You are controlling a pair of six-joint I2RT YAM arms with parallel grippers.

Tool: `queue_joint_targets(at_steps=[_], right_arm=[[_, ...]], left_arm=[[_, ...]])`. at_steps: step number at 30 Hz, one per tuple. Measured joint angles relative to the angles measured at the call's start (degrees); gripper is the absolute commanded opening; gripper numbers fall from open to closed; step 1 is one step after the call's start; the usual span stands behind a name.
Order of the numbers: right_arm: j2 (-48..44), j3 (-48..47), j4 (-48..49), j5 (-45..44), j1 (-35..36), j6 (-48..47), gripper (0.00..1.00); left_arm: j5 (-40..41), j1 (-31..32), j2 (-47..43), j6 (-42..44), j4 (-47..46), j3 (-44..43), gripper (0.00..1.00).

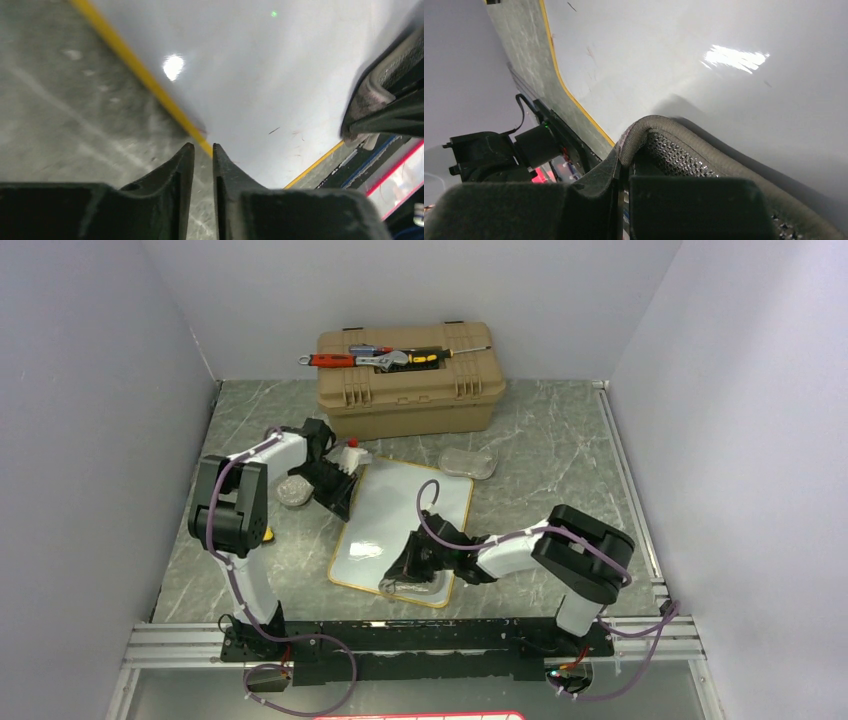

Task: Erase the whiteboard
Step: Erase the whiteboard at the center of the board.

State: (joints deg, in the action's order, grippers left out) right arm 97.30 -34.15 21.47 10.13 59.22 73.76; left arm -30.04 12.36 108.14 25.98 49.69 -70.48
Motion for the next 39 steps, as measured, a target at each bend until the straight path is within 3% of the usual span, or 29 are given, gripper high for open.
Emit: queue_joint_targets(at_steps=[6,9,14,16,19,22,27,32,34,36,39], right_arm=[[3.41,-1.49,4.2,1.68,0.0,0.96,0.0],[3.17,-1.16,4.37,1.25,0.09,1.33,0.0],[2.34,-0.59,4.37,-0.81,0.55,1.75,0.0],[2.34,-0.98,3.67,-0.85,0.57,1.73,0.0],[2.4,-2.62,1.33,-0.57,0.48,1.44,0.0],[2.91,-4.52,-1.7,1.09,-0.5,0.72,0.0],[6.38,-9.05,-3.85,3.54,-4.42,0.57,0.0],[20.57,-30.88,-9.55,2.91,-4.02,-2.25,0.0],[23.61,-35.04,-9.44,1.92,-2.84,-3.17,0.0],[23.12,-33.44,-7.72,0.26,-2.03,-3.06,0.0],[16.09,-21.68,-3.56,-1.79,-2.27,-1.36,0.0]], left_arm=[[2.64,-2.08,-1.57,-0.09,-0.98,-2.4,0.37],[2.91,-1.97,-0.02,-0.35,-1.03,-3.76,0.45],[0.63,-1.9,5.07,-1.66,-0.28,-6.64,0.46],[0.11,-1.75,5.14,-1.77,-0.37,-6.71,0.41],[-0.28,-1.29,5.6,-1.86,-0.57,-6.71,0.24],[0.13,-0.15,6.38,-2.36,-0.9,-6.82,0.15],[4.57,2.05,5.99,-3.28,-1.22,-6.91,0.12],[6.69,3.13,5.99,-4.22,-0.83,-7.39,0.09],[6.84,3.13,5.99,-4.46,-0.85,-7.39,0.09],[6.86,3.13,5.99,-4.52,-0.9,-7.32,0.09],[6.75,3.13,5.9,-4.63,-1.03,-7.19,0.09]])
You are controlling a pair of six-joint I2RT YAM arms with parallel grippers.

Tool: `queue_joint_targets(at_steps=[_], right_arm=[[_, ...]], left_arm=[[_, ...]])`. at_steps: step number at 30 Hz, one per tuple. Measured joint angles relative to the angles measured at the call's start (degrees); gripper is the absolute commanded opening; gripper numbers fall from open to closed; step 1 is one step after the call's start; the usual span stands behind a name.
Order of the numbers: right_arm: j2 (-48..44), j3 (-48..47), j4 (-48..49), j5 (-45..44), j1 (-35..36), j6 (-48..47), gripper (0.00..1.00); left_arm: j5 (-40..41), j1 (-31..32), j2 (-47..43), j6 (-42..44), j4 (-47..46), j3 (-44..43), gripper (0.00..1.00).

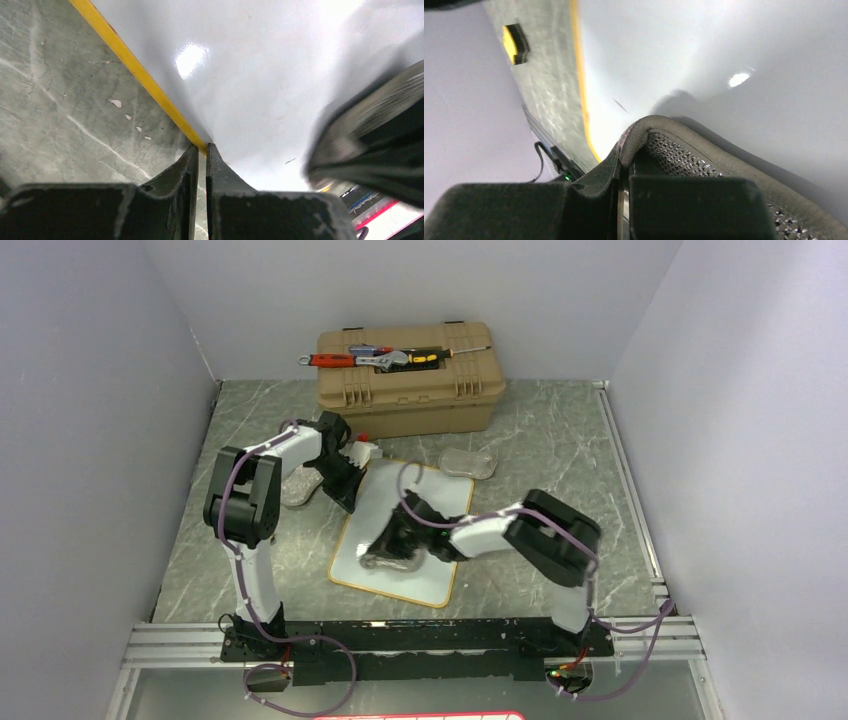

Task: Erase the whiteboard
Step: Erase the whiteboard at the center of the board.

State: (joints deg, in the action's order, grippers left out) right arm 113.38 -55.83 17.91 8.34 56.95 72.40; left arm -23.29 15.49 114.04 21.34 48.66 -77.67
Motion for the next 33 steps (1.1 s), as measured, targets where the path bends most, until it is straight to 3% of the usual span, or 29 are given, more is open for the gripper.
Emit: queue_joint_targets(at_steps=[3,5,12,14,17,21,24,31,33], right_arm=[[-9.29,11.26,0.13,-2.21,-0.74,1.79,0.0],[-10.99,12.24,-1.16,-3.52,-0.48,2.16,0.0],[3.63,-11.41,-10.05,-5.92,8.04,-3.37,0.0],[5.05,-13.29,-10.25,-5.97,9.11,-4.35,0.0],[3.26,-9.31,-7.91,-5.92,8.59,-3.82,0.0],[-7.15,5.31,-5.05,-6.73,3.85,-0.61,0.0],[-9.44,7.5,-5.97,-7.89,0.57,0.55,0.0],[5.95,-15.67,-11.23,-9.16,5.31,-4.44,0.0],[6.64,-16.76,-11.39,-8.72,6.99,-6.54,0.0]], left_arm=[[-0.17,-0.02,-0.24,-0.11,-0.46,0.44,0.09],[-0.2,-0.02,-0.24,-0.11,-0.48,0.57,0.09],[-0.35,-0.02,-0.96,-0.26,-1.68,2.05,0.09],[-0.83,-0.02,-0.98,-0.28,-1.75,2.16,0.09],[-1.33,-0.02,-0.96,-0.31,-1.73,2.19,0.09],[-1.55,-0.02,-0.96,-0.28,-1.88,2.19,0.09],[-1.66,-0.02,-0.94,-0.28,-1.86,2.19,0.09],[-1.92,-0.02,-0.72,-0.33,-1.75,2.16,0.09],[-2.19,-0.02,-0.68,-0.48,-1.73,2.19,0.09]])
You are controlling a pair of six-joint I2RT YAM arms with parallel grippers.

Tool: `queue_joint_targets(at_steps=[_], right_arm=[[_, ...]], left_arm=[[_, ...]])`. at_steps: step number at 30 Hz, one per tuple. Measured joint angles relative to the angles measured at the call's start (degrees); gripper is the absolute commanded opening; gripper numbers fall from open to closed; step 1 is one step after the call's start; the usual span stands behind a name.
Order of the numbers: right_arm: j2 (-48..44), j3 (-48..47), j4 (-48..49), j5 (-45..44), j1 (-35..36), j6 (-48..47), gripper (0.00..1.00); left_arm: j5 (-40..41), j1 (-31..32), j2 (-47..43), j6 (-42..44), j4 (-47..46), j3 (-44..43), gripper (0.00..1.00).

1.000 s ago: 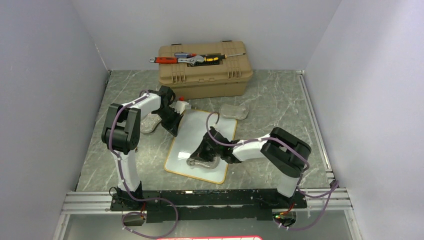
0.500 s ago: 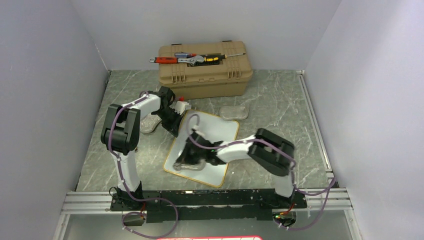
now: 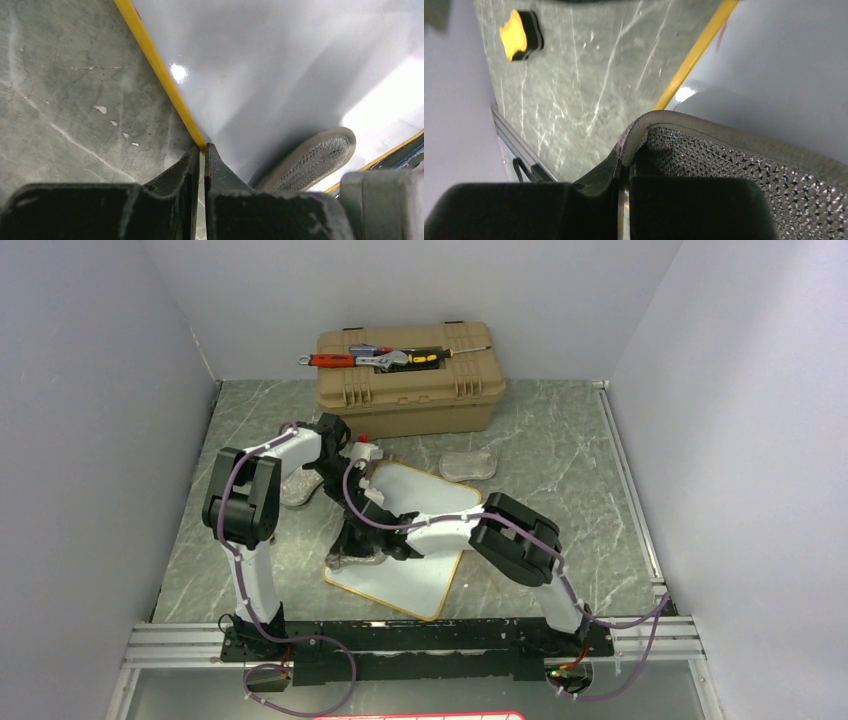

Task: Erase the whiteboard
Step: Erase the whiteboard at the center of the board.

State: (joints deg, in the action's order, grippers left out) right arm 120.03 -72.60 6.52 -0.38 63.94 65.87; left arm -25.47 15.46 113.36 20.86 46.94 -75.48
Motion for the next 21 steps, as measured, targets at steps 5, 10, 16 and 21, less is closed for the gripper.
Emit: queue_joint_targets(at_steps=[5,10,16,21], right_arm=[[-4.5,8.31,4.02,1.36,-0.35,-0.76,0.0],[-13.4,19.32,3.23,1.7,-5.11,0.66,0.0],[-2.91,1.92,-3.85,2.01,-1.86,-3.23,0.0],[0.37,-3.56,-5.81,2.95,2.01,-7.34,0.0]], left_arm=[[-1.07,0.0,0.22,-0.26,0.02,-0.02,0.09],[-2.21,0.02,0.48,-0.68,-0.07,-0.02,0.09],[-2.27,0.02,0.76,-0.85,0.26,-0.39,0.09],[-2.67,-0.04,0.83,-0.55,0.22,-0.48,0.09]])
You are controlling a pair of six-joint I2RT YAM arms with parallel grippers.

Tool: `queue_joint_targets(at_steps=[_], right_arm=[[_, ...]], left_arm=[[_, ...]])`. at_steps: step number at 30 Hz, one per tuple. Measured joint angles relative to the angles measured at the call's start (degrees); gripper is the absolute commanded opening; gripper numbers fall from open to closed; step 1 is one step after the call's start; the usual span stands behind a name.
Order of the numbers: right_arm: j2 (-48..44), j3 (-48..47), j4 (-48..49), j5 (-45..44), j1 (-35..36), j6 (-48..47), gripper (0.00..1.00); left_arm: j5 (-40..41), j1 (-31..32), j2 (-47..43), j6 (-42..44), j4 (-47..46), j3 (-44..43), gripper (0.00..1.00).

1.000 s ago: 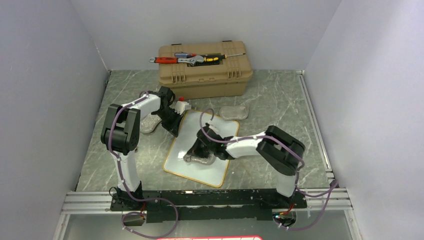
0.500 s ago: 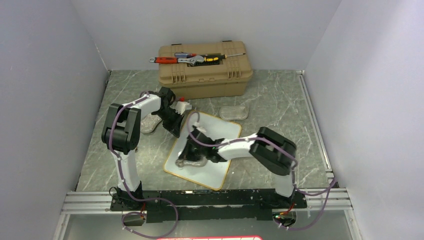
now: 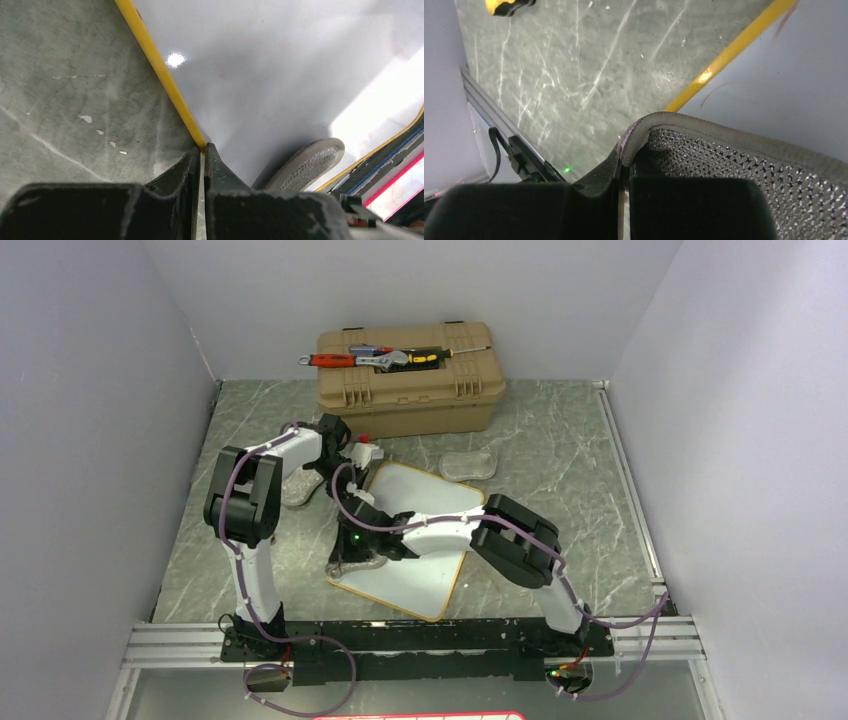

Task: Erase the whiteboard
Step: Erase the whiteboard at the center of the board.

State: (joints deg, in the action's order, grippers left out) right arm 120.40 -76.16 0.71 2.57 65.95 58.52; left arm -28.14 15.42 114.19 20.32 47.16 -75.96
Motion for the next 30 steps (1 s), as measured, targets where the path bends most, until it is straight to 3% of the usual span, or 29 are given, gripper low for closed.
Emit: queue_joint_targets(at_steps=[7,9,12,16,19,22,26,30], right_arm=[[-13.94,21.18,5.42,1.55,-4.72,1.05,0.0],[-15.8,23.3,4.83,1.99,-6.51,1.68,0.0],[-12.87,18.64,2.16,2.78,-6.4,1.31,0.0],[-3.72,5.4,-0.07,3.56,-2.64,-1.44,0.0],[-2.21,3.76,0.24,3.58,-0.44,-2.84,0.0],[-7.34,12.5,3.89,3.96,-1.16,-1.31,0.0],[-23.78,35.45,9.57,4.17,-9.88,2.99,0.0],[-28.3,41.94,11.78,3.89,-14.16,5.68,0.0]], left_arm=[[-1.46,0.15,0.02,-0.35,-0.31,0.48,0.09],[-1.62,0.15,0.02,-0.35,-0.35,0.52,0.09],[-1.62,0.15,0.04,-0.37,-0.35,0.52,0.09],[-1.62,0.15,0.04,-0.52,-0.37,0.5,0.09],[-1.7,0.15,0.04,-0.57,-0.37,0.46,0.09],[-1.81,0.15,0.02,-0.74,-0.46,0.48,0.09],[-1.9,0.15,-0.07,-1.11,-0.7,0.74,0.09],[-1.81,0.15,-0.2,-1.2,-0.94,1.01,0.09]])
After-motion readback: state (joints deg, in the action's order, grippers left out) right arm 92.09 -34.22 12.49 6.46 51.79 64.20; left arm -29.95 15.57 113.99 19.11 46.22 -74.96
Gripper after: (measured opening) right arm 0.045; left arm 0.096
